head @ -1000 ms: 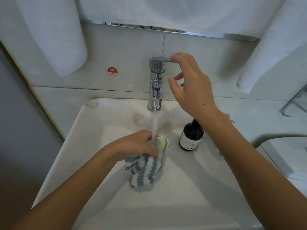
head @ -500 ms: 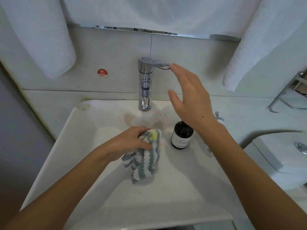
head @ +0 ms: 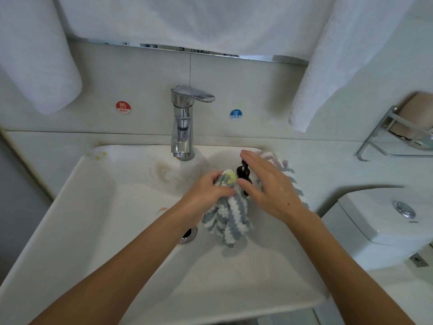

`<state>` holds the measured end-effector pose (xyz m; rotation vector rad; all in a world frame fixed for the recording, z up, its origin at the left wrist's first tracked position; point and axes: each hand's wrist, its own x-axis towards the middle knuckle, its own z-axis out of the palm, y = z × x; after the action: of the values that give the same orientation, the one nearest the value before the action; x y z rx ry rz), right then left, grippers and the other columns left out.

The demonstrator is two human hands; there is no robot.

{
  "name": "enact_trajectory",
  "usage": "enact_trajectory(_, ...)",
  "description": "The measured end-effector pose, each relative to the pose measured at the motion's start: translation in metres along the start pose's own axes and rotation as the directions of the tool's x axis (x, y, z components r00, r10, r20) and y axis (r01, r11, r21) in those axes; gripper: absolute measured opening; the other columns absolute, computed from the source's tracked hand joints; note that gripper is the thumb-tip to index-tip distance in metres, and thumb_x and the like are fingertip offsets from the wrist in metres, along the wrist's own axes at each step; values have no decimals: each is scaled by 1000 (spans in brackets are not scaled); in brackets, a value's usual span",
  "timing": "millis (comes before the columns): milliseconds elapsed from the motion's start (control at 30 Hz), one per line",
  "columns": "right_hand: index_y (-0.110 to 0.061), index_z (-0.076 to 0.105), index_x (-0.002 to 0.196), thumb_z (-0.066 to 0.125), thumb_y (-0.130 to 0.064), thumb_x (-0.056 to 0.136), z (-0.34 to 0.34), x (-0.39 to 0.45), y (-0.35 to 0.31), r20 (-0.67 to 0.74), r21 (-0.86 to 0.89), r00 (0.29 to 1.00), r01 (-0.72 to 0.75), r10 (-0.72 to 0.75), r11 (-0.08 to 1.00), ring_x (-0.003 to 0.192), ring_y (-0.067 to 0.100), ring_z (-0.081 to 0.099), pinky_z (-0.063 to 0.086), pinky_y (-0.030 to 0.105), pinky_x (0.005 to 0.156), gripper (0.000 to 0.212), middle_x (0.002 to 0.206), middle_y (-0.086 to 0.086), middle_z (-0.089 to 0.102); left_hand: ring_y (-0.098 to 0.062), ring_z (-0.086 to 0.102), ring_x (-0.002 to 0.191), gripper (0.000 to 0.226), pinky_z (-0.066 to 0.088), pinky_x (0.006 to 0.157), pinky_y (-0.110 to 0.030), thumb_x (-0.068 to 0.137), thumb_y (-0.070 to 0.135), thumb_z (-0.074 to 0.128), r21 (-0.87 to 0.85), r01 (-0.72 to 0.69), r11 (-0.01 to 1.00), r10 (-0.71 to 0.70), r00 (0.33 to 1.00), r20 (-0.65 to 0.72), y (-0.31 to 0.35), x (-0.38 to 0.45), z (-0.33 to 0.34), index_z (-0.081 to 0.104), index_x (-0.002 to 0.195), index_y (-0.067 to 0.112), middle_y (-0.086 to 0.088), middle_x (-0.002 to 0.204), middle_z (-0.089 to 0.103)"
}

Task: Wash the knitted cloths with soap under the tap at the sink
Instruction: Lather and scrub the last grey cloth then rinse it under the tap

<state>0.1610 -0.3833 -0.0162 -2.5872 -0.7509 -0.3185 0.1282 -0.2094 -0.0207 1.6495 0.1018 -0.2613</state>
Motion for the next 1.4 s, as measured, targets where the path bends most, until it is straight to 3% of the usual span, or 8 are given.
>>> enact_trajectory(100, -18, 36, 148, 30, -59, 94, 8, -4, -5, -63, -112, 998, 18, -25, 994, 133, 22, 44, 42, 34, 101, 68, 153, -3, 38, -21, 72, 89, 30, 56, 89, -46, 84, 13, 70, -11, -22, 1000, 22, 1000, -18, -3, 4, 8, 65, 112, 19, -5, 99, 73)
enact_trajectory(233, -8, 43, 142, 18, -61, 96, 11, -2, -16, -110, -313, 991, 43, -81, 949, 108, 27, 56, 51, 34, 79, 74, 138, 3, 51, -20, 72, 87, 26, 57, 87, -45, 86, 15, 68, -41, -40, 998, 38, 999, -31, -8, 7, 11, 66, 111, 20, -4, 97, 74)
enact_trajectory(533, -9, 41, 143, 10, -63, 97, 24, -5, -17, -94, -329, 995, -3, -30, 944, 97, 29, 62, 54, 35, 67, 78, 144, 7, 49, -19, 73, 84, 19, 59, 82, -42, 90, 13, 64, -79, -49, 996, 46, 998, -34, -12, 11, 6, 68, 106, 22, -1, 93, 75)
enact_trajectory(733, -12, 41, 145, 10, -65, 95, 22, -8, -21, -96, -253, 995, -35, 11, 967, 111, 29, 60, 53, 38, 80, 80, 147, 4, 46, -22, 72, 88, 25, 57, 86, -46, 88, 9, 66, -113, -54, 992, 49, 998, -40, -13, 10, 7, 67, 111, 19, -5, 98, 74)
enact_trajectory(900, -24, 15, 155, 9, -67, 87, 21, -1, -19, -21, -59, 999, -49, 48, 997, 144, 10, 25, 35, 29, 105, 81, 162, -9, 15, -23, 71, 94, 37, 57, 87, -44, 83, 15, 73, -119, -84, 989, 77, 995, -61, -18, 11, 11, 63, 118, 19, -4, 104, 73)
enact_trajectory(1100, -24, 13, 155, 15, -62, 93, 19, 20, -9, 34, 49, 999, 14, -16, 999, 145, 3, 16, 29, 29, 111, 73, 162, -12, 11, -18, 69, 98, 39, 55, 91, -44, 81, 15, 74, -118, -147, 982, 129, 980, -154, -20, 19, 15, 62, 118, 24, 1, 106, 72)
enact_trajectory(1300, -24, 22, 153, 14, -58, 93, 26, 11, 10, -68, 38, 998, 15, -12, 999, 136, -10, 14, 23, 18, 106, 69, 159, -7, 24, -14, 67, 97, 44, 55, 90, -36, 82, 15, 75, -124, -175, 977, 156, 977, -146, -22, 24, 24, 59, 122, 20, 1, 107, 69)
enact_trajectory(1400, -23, 27, 152, 17, -54, 96, 31, 1, 14, -118, 14, 993, 14, -12, 1000, 139, -5, 18, 14, 6, 105, 64, 158, -6, 28, -16, 67, 100, 44, 55, 90, -37, 82, 14, 75, -128, -162, 978, 143, 979, -145, -24, 27, 23, 59, 123, 19, 0, 108, 70)
